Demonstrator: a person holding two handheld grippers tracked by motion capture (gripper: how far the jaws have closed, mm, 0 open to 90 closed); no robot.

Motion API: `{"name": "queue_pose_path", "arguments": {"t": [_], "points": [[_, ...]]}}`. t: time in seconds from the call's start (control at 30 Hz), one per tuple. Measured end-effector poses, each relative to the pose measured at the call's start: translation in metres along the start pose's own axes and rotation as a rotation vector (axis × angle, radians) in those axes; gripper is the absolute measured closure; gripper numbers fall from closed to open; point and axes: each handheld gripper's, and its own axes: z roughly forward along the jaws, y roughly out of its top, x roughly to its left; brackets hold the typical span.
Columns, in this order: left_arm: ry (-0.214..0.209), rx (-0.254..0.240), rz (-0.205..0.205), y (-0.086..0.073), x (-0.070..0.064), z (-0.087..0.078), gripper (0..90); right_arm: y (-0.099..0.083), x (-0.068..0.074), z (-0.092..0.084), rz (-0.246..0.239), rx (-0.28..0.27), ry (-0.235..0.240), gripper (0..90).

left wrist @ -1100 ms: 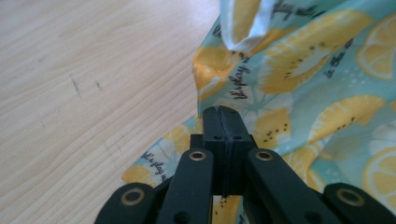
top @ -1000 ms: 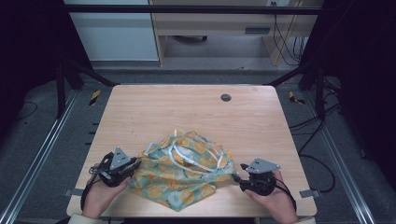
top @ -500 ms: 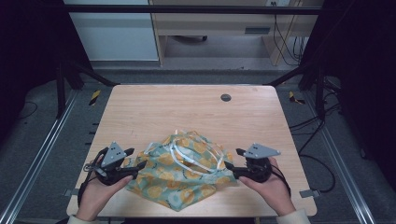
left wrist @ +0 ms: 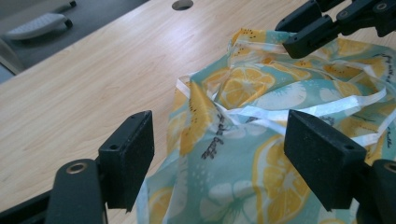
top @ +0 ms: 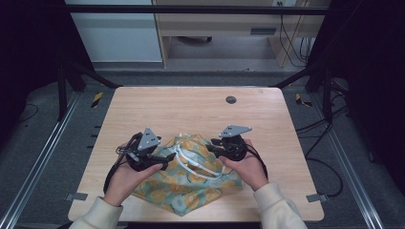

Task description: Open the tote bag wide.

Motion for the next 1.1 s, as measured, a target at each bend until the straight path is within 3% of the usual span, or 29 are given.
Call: {"name": "queue_pose_path", "arguments": {"t": [0.03, 0.17, 0.23, 0.33, 0.57, 0.6, 0.73, 0.83, 0.93, 1.1], "points": [[-0.016, 0.027, 0.001, 0.0, 0.0, 0.007, 24.8, 0.001, 0.001, 0.001, -0.006, 0.0, -0.003, 86.8], [-0.016, 0.066, 0.002, -0.002, -0.001, 0.016, 25.0, 0.005, 0.002, -0.001, -0.006, -0.029, 0.001, 90.0], [-0.022, 0.06, -0.007, -0.005, 0.0, 0.017, 26.2, 0.008, 0.004, -0.007, -0.016, -0.058, 0.008, 90.0], [-0.021, 0.052, -0.023, -0.008, -0.001, 0.013, 37.2, 0.014, 0.01, -0.021, -0.032, -0.106, 0.015, 90.0], [0.036, -0.024, 0.022, -0.017, -0.005, -0.006, 68.9, 0.018, 0.028, -0.04, -0.062, -0.15, 0.058, 90.0], [0.039, -0.041, 0.027, -0.02, -0.006, -0.011, 73.7, 0.014, 0.035, -0.045, -0.074, -0.15, 0.075, 90.0], [0.03, -0.08, 0.038, -0.034, -0.012, -0.022, 74.2, 0.007, 0.045, -0.051, -0.092, -0.149, 0.09, 90.0], [-0.001, -0.089, 0.044, -0.047, -0.02, -0.027, 77.5, -0.004, 0.053, -0.055, -0.098, -0.139, 0.112, 90.0], [-0.027, -0.068, 0.077, -0.06, -0.028, -0.027, 81.1, -0.018, 0.059, -0.056, -0.095, -0.125, 0.129, 89.9], [-0.063, -0.031, 0.097, -0.068, -0.031, -0.024, 87.1, -0.035, 0.06, -0.055, -0.09, -0.115, 0.133, 89.8]]}}
